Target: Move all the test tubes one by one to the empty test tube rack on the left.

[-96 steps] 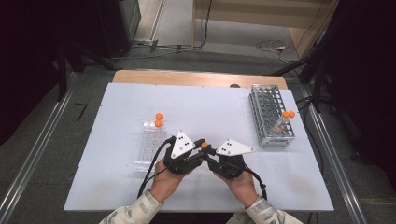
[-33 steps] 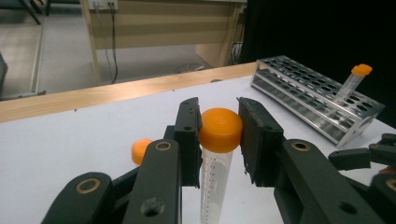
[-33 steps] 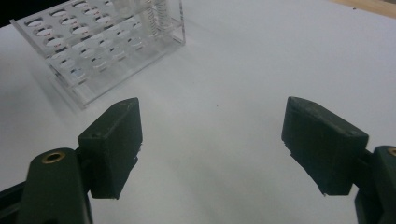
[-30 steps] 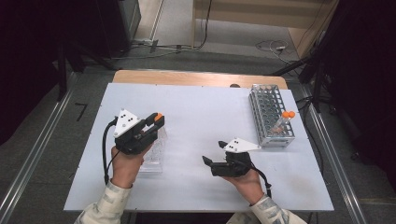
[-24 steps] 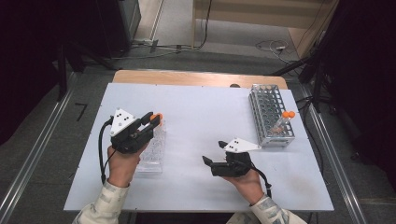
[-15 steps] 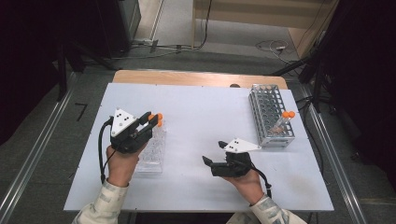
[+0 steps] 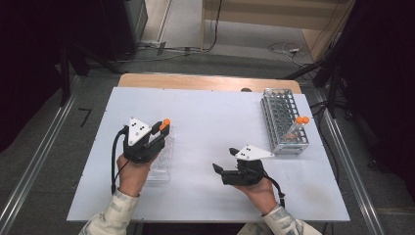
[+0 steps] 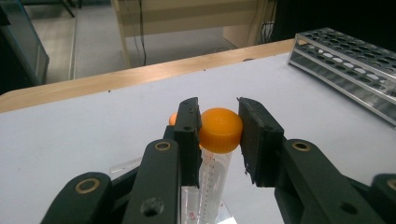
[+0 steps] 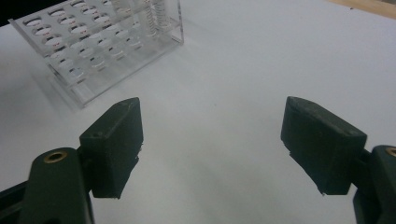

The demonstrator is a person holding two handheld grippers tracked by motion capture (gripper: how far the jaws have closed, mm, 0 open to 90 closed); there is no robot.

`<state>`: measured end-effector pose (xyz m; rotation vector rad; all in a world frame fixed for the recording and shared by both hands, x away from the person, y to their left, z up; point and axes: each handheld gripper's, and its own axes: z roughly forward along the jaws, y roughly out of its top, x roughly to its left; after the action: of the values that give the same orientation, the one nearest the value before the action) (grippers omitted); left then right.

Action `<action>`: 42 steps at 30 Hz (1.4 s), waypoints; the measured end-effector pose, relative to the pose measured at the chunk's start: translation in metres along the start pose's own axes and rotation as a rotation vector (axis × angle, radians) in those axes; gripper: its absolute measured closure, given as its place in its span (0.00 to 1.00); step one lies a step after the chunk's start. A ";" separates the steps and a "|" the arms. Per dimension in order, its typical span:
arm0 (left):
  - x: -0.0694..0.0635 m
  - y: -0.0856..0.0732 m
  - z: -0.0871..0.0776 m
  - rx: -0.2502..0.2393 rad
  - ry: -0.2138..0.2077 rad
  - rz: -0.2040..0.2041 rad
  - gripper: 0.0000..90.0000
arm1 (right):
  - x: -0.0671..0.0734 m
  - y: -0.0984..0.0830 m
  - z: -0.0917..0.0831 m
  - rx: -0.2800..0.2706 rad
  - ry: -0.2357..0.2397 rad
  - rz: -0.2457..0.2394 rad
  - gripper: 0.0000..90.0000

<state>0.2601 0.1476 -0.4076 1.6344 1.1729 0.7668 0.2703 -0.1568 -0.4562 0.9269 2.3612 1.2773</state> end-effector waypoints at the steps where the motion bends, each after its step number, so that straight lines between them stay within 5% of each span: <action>1: 0.000 -0.001 0.000 0.004 -0.001 -0.001 0.77 | 0.000 0.000 0.000 0.000 0.000 -0.001 0.22; 17: -0.004 -0.012 0.006 0.042 0.005 -0.004 0.76 | 0.000 0.000 0.000 0.001 -0.001 -0.003 0.22; 28: 0.000 -0.010 0.003 0.024 0.003 -0.026 0.69 | 0.000 -0.001 0.000 -0.001 -0.002 -0.005 0.22; 36: -0.004 -0.007 -0.001 -0.003 -0.012 -0.042 0.56 | -0.005 0.000 -0.005 -0.016 -0.020 0.006 0.23; 42: -0.009 -0.005 0.000 -0.001 -0.042 -0.051 0.37 | -0.018 0.001 -0.015 -0.037 -0.061 0.030 0.24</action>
<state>0.2553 0.1396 -0.4119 1.6064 1.1797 0.6982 0.2763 -0.1774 -0.4475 0.9794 2.2783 1.2802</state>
